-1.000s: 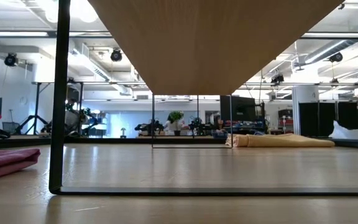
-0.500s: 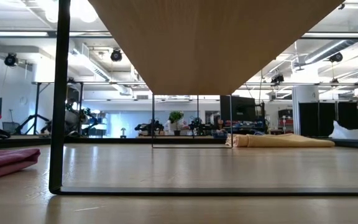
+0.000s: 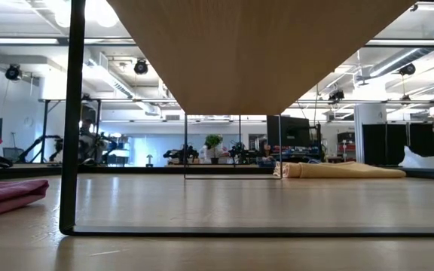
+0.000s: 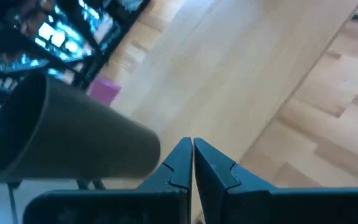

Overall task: Stack small to large cups/mugs on shelf
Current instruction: Put the green mug on the shelf

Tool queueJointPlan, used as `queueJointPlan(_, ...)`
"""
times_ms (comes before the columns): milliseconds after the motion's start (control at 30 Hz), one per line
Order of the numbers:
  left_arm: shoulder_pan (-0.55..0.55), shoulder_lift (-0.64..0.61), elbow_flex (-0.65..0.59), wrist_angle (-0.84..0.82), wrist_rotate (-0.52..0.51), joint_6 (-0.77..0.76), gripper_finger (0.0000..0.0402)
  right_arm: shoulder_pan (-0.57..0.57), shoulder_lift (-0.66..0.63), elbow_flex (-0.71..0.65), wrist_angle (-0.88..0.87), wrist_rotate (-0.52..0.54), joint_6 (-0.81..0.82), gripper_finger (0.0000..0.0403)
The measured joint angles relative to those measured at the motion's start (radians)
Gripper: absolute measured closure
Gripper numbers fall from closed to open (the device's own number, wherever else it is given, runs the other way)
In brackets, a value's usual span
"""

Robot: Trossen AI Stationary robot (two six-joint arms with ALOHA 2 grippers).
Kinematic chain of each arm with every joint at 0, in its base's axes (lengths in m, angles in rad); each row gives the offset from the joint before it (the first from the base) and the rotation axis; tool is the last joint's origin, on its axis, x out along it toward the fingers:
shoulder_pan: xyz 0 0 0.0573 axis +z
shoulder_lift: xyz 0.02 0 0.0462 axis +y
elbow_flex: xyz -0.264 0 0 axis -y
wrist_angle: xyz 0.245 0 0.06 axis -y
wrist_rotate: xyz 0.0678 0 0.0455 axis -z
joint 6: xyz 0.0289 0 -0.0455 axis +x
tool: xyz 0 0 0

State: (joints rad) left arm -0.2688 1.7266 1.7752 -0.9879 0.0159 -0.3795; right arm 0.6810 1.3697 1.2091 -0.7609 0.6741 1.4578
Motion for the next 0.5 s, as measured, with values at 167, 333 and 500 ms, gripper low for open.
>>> queueJointPlan(167, 0.006, -0.016, 0.012, -0.11, -0.086, 0.02, 0.0301, 0.042, -0.001, 0.017, -0.184, -0.116, 0.098, 0.0394)
queueJointPlan(333, 0.008, -0.044, 0.006, -0.154, -0.139, 0.02, 0.0301, 0.091, -0.001, 0.048, -0.506, -0.167, 0.363, 0.0392)
queueJointPlan(500, 0.008, -0.075, 0.006, -0.148, -0.142, 0.019, 0.0301, 0.091, -0.002, 0.051, -0.591, -0.432, 0.355, 0.0356)
